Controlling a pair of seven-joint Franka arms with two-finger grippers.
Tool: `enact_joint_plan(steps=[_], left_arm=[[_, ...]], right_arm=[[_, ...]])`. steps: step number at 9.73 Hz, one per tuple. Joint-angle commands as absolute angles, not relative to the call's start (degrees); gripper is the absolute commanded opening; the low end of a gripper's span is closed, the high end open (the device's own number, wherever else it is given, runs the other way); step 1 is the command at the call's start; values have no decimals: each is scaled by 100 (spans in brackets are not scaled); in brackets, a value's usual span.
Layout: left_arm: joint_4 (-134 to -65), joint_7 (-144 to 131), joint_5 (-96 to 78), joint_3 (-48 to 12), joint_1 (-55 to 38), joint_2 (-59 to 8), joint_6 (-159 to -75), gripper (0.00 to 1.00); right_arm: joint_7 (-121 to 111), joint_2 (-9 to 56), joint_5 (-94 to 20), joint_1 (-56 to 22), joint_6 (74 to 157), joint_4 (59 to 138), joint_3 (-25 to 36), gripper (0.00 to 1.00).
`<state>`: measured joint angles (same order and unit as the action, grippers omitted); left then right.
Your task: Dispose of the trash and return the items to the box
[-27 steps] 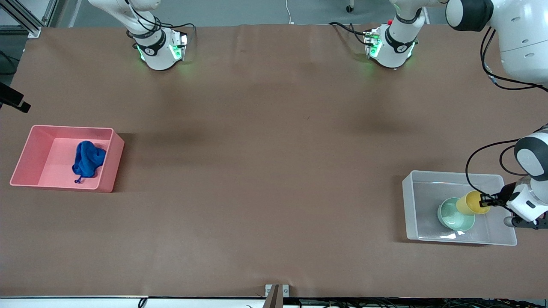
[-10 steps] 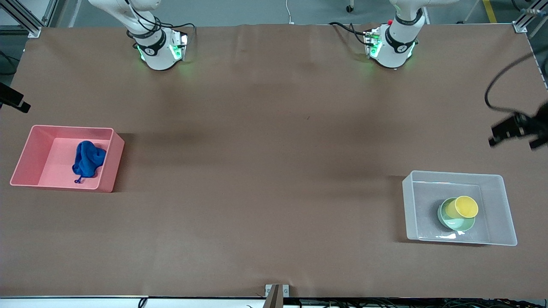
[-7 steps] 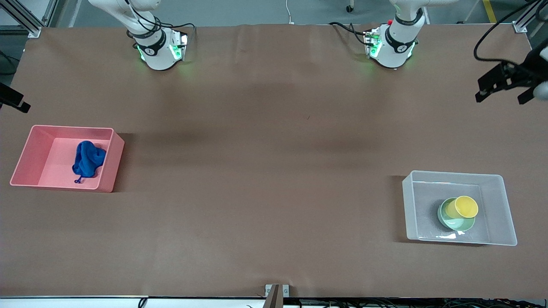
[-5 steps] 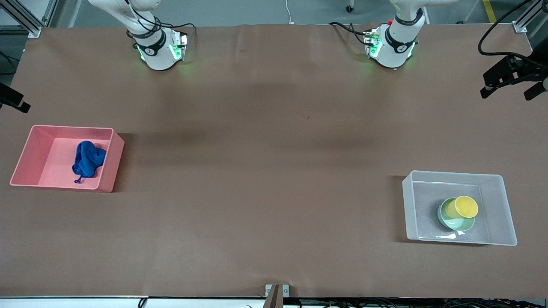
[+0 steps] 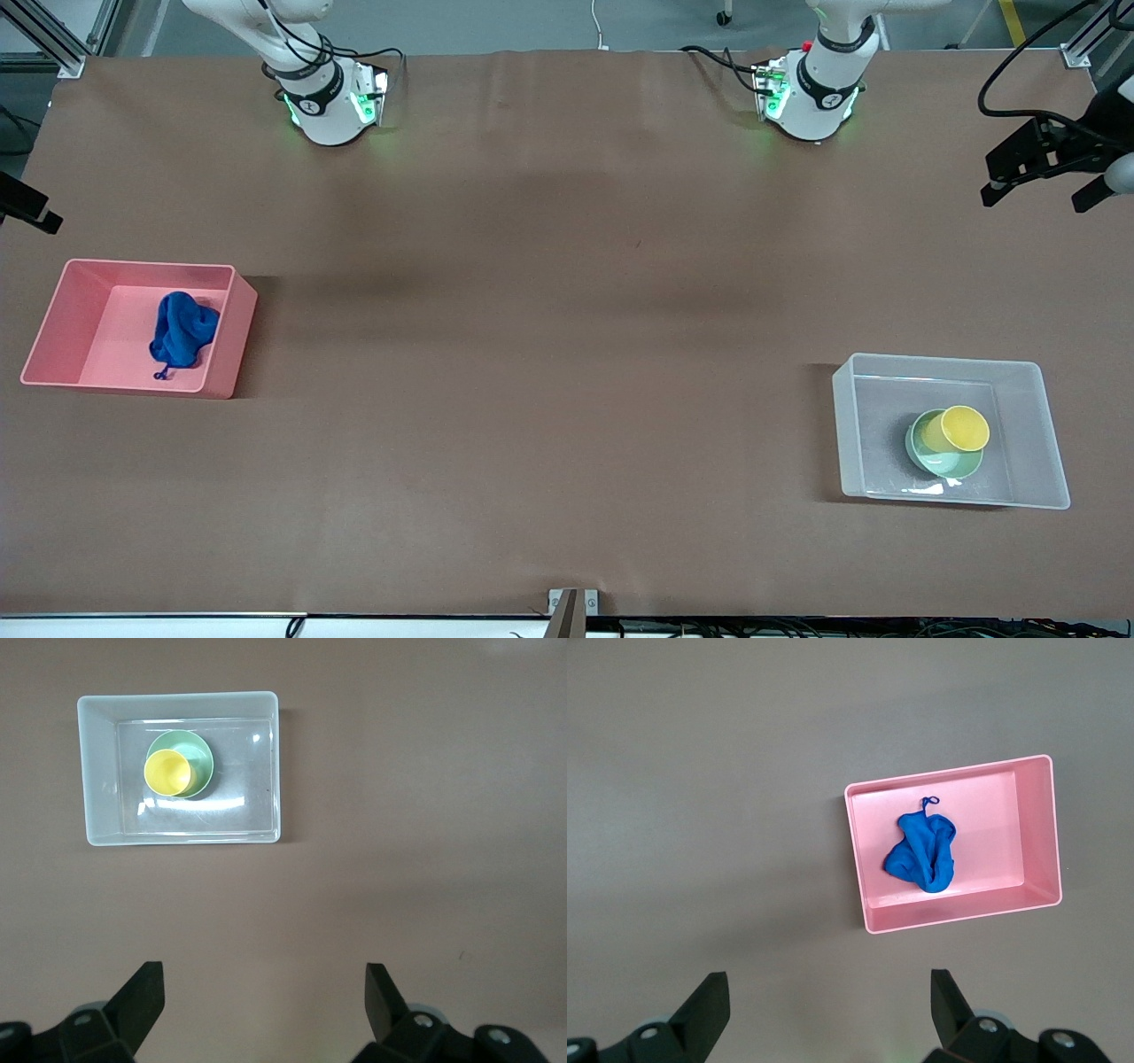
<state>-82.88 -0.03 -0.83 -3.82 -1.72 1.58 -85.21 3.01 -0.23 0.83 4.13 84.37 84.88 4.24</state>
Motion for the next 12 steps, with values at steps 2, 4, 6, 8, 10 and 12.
enact_joint_plan(steps=[2, 4, 6, 8, 10, 12], left_arm=[[-8376, -166, -88, -352, -185, 61, -8402, 100], [-8595, -325, -79, -369, -185, 132, -8402, 100], [-8578, -334, -79, -378, -176, 123, -8402, 100], [-8578, -325, -79, -395, -167, 106, -8402, 100], [-8569, -334, -70, -396, -158, 106, -8402, 100], [-8569, -334, -70, -396, -158, 105, -8402, 100]], right_arm=[[246, -88, 26, 475, 8446, 8543, 378, 100], [246, -88, 26, 483, 8464, 8543, 378, 100], [246, -88, 26, 483, 8455, 8543, 378, 100], [255, -88, 26, 483, 8438, 8552, 404, 100], [246, -88, 26, 483, 8438, 8552, 413, 100], [246, -88, 26, 483, 8446, 8552, 422, 100]])
